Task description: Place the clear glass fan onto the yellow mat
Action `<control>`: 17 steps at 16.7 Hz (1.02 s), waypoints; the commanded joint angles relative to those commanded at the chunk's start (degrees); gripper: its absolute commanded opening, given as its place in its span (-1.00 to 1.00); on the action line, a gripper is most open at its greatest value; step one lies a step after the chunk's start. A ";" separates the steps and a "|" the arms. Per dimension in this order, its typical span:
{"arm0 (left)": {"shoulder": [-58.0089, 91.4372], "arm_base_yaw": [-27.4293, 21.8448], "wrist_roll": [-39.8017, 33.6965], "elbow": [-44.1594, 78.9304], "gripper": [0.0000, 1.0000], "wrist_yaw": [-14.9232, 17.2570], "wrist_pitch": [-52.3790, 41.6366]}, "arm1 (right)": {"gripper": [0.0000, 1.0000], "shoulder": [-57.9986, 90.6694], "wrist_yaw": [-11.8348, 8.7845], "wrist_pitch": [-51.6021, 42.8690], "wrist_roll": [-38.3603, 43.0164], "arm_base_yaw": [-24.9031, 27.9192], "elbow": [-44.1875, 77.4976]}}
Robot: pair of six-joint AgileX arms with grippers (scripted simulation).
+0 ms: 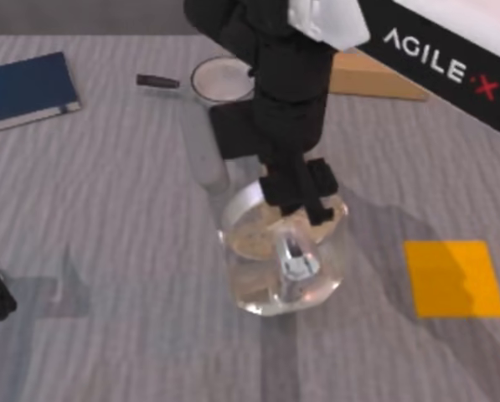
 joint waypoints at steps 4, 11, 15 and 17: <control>0.00 0.00 0.00 0.00 1.00 0.00 0.00 | -1.00 0.49 0.01 -3.45 0.06 0.08 3.65; 0.00 0.00 0.00 0.00 1.00 0.00 0.00 | -1.00 -0.48 0.82 -2.03 5.71 -0.73 2.43; 0.00 0.00 0.00 0.00 1.00 0.00 0.00 | -1.00 -2.80 2.49 1.03 21.20 -2.78 -0.21; 0.00 0.00 0.00 0.00 1.00 0.00 0.00 | -1.00 -4.61 3.35 2.98 32.50 -4.25 -1.99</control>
